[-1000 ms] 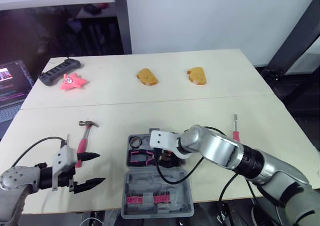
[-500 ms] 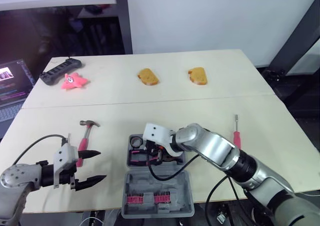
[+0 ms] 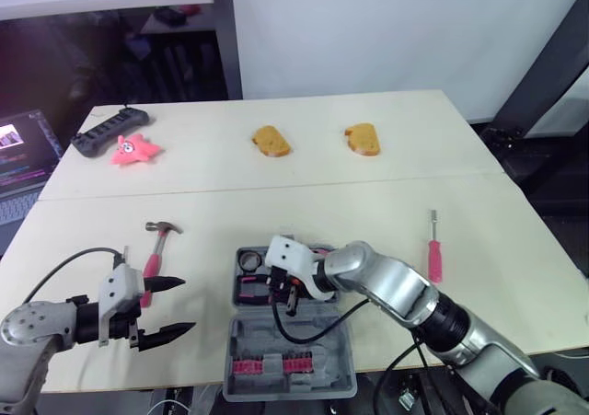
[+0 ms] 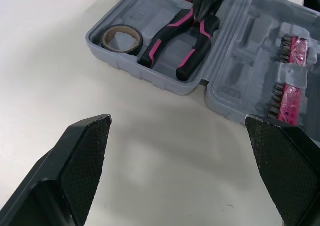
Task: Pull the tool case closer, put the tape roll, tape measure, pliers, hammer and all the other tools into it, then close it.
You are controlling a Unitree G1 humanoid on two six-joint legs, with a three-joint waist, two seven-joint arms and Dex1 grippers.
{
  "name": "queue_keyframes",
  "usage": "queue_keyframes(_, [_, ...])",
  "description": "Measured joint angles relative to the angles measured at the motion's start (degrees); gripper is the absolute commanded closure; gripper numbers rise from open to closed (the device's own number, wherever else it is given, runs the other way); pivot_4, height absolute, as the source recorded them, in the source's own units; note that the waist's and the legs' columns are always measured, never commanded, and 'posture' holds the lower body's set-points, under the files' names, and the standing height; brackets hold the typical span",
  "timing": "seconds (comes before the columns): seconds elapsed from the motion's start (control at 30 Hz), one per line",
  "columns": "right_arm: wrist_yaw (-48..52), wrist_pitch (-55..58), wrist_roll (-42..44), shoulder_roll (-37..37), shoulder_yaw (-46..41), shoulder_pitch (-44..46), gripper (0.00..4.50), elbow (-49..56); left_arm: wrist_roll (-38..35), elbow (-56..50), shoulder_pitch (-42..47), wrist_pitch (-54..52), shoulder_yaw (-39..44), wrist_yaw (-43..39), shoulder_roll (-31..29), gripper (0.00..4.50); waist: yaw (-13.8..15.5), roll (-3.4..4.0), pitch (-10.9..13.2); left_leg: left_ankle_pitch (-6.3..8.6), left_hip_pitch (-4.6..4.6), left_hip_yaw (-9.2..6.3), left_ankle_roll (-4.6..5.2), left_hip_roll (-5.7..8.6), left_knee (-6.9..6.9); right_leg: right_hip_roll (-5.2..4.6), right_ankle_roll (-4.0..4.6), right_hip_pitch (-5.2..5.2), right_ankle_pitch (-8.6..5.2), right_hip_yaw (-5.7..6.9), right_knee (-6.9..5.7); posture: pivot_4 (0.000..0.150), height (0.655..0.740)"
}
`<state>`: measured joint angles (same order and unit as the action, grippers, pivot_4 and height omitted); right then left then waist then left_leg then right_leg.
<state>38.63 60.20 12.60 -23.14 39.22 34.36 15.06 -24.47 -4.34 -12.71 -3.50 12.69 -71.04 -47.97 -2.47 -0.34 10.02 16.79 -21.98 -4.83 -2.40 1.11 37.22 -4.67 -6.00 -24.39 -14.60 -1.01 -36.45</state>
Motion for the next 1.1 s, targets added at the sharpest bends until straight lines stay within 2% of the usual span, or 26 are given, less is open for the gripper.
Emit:
queue_keyframes(0.27, [-0.89,-4.43,-4.03,-0.14,1.61,-1.35,4.46,-2.63,0.02,0.0,-0.03,0.0,0.01,-0.16,-0.09,0.0,0.07,-0.03,-0.07,0.0,0.26,0.02,0.0,0.01,-0.01,-0.01,0.0,0.27,0.0,-0.01,0.01,0.15,0.74])
queue_keyframes(0.37, [-1.25,-7.64,-6.6,-0.22,2.8,-2.11,4.46,-4.48,0.02,0.02,-0.03,-0.01,0.01,-0.27,-0.17,0.0,0.23,-0.06,-0.24,0.01,0.73,-0.01,0.01,0.01,-0.1,0.0,0.0,0.91,-0.03,0.1,0.24,0.15,0.74])
queue_keyframes(0.53, [-1.08,-13.31,-11.44,-0.6,5.23,-3.59,4.46,-5.85,0.02,0.56,-0.01,0.01,0.07,-0.55,-0.43,0.0,0.34,-0.24,-1.19,0.02,1.0,-0.03,0.02,0.01,-0.15,0.01,-0.02,1.21,-0.07,0.11,0.3,0.15,0.74])
queue_keyframes(0.63, [-0.97,-15.66,-13.81,-0.68,5.66,-4.79,4.46,-6.52,0.03,0.98,-0.06,0.04,0.12,-0.96,-0.51,0.0,0.57,-0.36,-1.48,0.08,1.64,-0.04,0.1,0.02,-0.21,0.0,0.06,1.65,-0.23,0.12,0.42,0.15,0.74])
queue_keyframes(0.73, [-0.62,-17.66,-15.86,-1.03,5.68,-5.94,4.46,-6.59,0.04,0.98,-0.07,0.05,0.16,-1.06,-0.83,0.0,1.17,-0.4,-1.8,0.12,1.77,-0.05,0.15,0.04,-0.2,-0.04,0.03,1.77,-0.31,0.1,0.46,0.15,0.74])
queue_keyframes(0.97, [1.28,-24.22,-12.32,0.83,-2.22,-12.48,4.46,-5.92,0.05,1.22,0.02,0.07,0.27,-1.24,-0.92,0.0,1.51,-0.49,-1.81,0.13,1.5,-0.07,0.17,0.02,-0.22,-0.01,-0.02,1.68,-0.27,0.07,0.4,0.15,0.74])
queue_keyframes(1.1, [5.2,-25.64,-9.98,0.71,-2.36,-15.63,4.46,-3.4,0.06,1.79,1.02,0.14,0.27,-1.37,-0.98,0.0,1.27,-0.27,-1.51,0.15,1.47,-0.07,0.2,-0.02,-0.23,0.01,0.0,1.56,-0.28,0.0,0.35,0.15,0.74])
